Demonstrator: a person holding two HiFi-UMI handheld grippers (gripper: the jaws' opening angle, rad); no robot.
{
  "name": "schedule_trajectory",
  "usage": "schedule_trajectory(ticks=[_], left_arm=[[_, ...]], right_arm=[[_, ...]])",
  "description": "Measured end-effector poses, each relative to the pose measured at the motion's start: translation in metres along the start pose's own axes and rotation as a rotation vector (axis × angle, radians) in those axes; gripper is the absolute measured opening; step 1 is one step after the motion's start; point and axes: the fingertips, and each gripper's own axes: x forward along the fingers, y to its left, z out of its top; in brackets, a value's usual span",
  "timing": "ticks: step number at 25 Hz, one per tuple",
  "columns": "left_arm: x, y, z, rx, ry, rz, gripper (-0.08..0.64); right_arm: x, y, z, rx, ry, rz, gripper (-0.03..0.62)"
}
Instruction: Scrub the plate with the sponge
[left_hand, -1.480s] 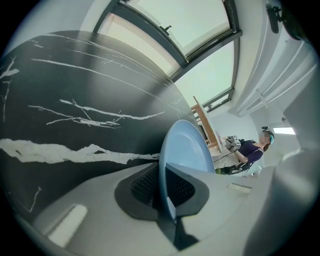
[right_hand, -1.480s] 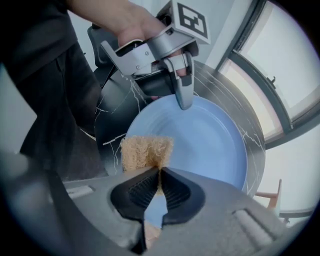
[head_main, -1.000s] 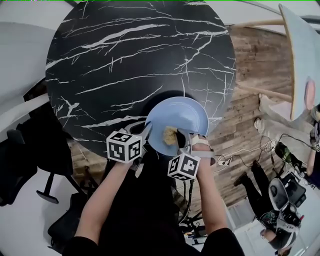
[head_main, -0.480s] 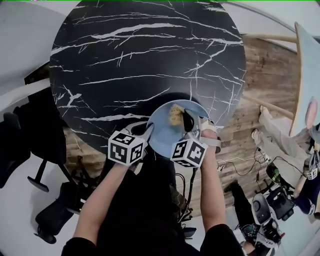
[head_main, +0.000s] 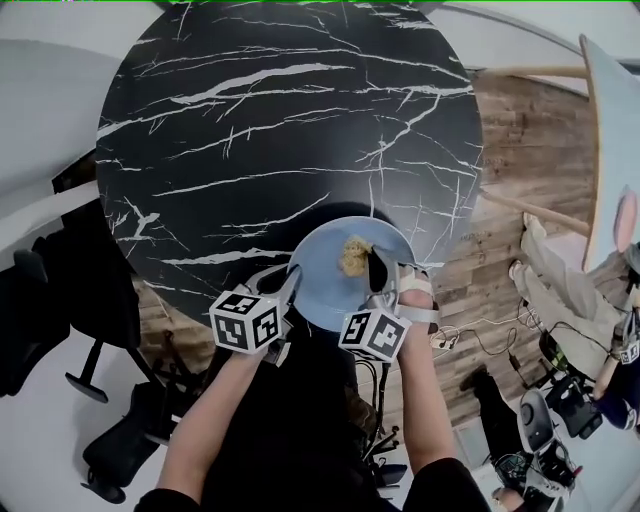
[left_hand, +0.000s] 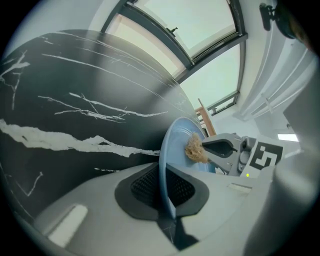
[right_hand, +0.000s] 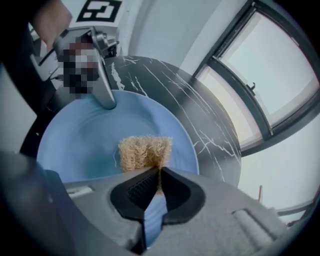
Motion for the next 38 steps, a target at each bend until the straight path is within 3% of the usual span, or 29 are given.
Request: schedule_trajectory(ticks=[5, 12, 17, 24, 31, 38], left_arm=[[0.001, 0.0, 0.001, -0.007, 0.001, 0.007, 0.017], [0.002, 0.001, 0.003, 0.015, -0.004, 0.018, 0.018], [0.003, -0.001, 0.001, 0.045, 0.005, 0.023, 0.018], [0.005, -0.003, -0.001, 0.171, 0.041, 0.031, 0.022], [0.003, -0.003, -0.004, 0.185, 0.062, 0.039, 0.028], [0.005, -0.004, -0.002, 0.216, 0.079, 0.035, 0.032]], right_arm=[[-0.017, 0.038, -0.011, -0.003, 0.006, 0.077, 0.02], [-0.042, 0.097, -0.03, -0.022, 0.022, 0.248, 0.02], [-0.054, 0.117, -0.041, -0.074, 0.005, 0.295, 0.02], [-0.044, 0.091, -0.057, -0.037, 0.043, 0.285, 0.02], [-0.032, 0.063, -0.059, -0.038, 0.073, 0.296, 0.021], [-0.007, 0.01, -0.052, -0.111, 0.087, 0.208, 0.021]])
